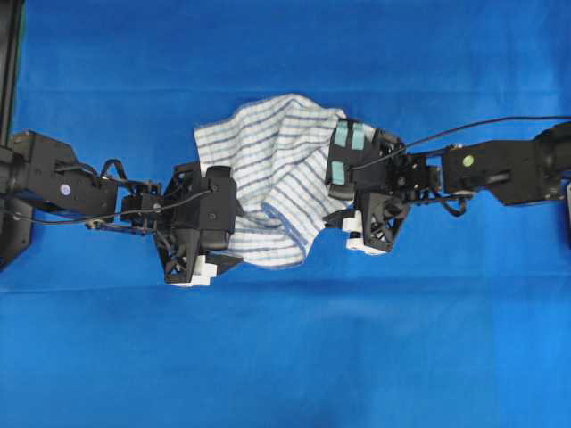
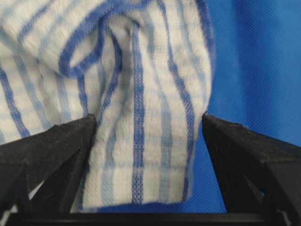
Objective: Lift the towel with both arms.
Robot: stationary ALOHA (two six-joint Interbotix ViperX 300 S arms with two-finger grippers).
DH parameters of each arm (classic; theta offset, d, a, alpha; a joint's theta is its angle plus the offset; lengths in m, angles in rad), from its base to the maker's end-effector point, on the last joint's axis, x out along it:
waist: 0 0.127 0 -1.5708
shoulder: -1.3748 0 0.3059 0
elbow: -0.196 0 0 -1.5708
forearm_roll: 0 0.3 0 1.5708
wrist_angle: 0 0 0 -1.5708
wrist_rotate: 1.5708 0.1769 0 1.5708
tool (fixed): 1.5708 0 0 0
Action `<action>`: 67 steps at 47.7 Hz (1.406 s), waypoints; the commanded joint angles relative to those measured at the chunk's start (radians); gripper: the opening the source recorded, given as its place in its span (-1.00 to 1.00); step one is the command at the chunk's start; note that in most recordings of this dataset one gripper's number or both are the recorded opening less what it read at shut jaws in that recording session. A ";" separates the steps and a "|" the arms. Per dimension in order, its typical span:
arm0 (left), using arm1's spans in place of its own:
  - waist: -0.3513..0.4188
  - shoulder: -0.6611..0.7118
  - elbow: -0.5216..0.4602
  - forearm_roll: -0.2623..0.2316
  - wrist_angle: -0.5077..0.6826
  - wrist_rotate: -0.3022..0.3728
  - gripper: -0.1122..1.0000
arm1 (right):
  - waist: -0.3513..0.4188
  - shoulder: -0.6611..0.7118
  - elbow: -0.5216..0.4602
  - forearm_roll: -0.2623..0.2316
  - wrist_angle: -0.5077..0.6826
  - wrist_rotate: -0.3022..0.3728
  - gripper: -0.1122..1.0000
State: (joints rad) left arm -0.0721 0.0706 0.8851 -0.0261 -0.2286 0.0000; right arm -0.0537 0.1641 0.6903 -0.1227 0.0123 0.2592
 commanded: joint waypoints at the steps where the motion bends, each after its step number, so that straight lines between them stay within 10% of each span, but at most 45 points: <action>1: -0.002 0.002 -0.002 -0.003 -0.023 0.000 0.80 | -0.002 0.005 -0.021 0.003 -0.014 0.002 0.35; 17: 0.000 0.006 0.003 -0.003 -0.020 -0.002 0.63 | -0.006 0.021 -0.028 0.002 -0.015 0.000 0.25; 27: 0.003 0.003 0.003 -0.003 0.011 0.002 -0.47 | -0.006 0.018 -0.028 0.002 -0.011 0.000 -0.71; 31: 0.009 -0.003 0.003 -0.005 0.017 0.000 -0.76 | -0.006 0.008 -0.028 0.002 -0.011 0.000 -0.74; 67: 0.104 -0.515 -0.146 -0.003 0.394 0.014 -0.78 | -0.011 -0.449 -0.202 -0.014 0.410 -0.011 -0.74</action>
State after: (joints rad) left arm 0.0184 -0.3835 0.7900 -0.0276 0.1273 0.0123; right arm -0.0629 -0.2347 0.5430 -0.1273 0.3789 0.2500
